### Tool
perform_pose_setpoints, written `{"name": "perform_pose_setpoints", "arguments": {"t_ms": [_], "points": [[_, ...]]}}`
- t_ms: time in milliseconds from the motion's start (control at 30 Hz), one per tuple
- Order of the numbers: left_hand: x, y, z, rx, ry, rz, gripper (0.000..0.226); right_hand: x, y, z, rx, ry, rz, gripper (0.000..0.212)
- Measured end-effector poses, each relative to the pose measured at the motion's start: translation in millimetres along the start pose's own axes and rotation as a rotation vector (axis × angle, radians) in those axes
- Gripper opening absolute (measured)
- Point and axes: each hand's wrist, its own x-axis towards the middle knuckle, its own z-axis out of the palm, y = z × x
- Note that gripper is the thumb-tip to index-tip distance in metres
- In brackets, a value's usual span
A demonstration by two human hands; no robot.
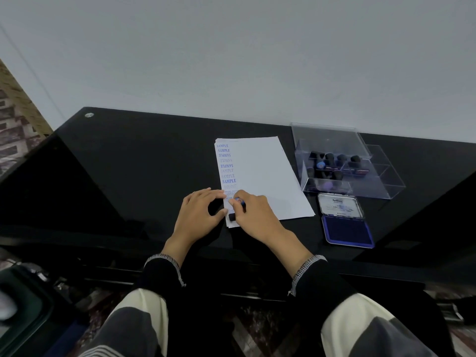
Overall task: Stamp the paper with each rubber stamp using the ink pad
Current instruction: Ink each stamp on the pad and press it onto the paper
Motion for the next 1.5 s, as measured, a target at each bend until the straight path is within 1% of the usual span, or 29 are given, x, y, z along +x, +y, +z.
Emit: {"name": "perform_pose_setpoints", "arguments": {"t_ms": [100,333,600,733,900,1000,1067,1300,1500], "points": [[1,-1,1,0.013,0.005,0.001,0.044,4,-1,-1,0.001,-0.003,0.009,0.026],[1,-1,1,0.011,0.014,-0.002,0.036,-17,2,5,0.019,0.038,-0.032,0.016],[0,1,0,0.010,0.029,0.003,0.035,3,1,3,-0.004,0.011,0.014,0.020],[0,1,1,0.033,0.013,0.027,0.035,-3,2,5,0.017,0.029,0.002,0.020],[-1,3,2,0.127,-0.044,0.046,0.056,-10,4,9,0.017,0.060,-0.030,0.015],[-2,5,3,0.237,-0.092,0.025,0.071,-6,3,8,0.012,0.062,-0.029,0.019],[-1,5,4,0.305,-0.111,-0.001,0.076,-4,3,7,0.006,0.058,-0.024,0.021],[-1,5,4,0.350,-0.129,-0.027,0.081,-10,6,10,0.032,0.075,-0.023,0.018],[0,6,3,0.332,-0.128,-0.040,0.083,1,3,6,0.018,0.048,-0.005,0.024]]}}
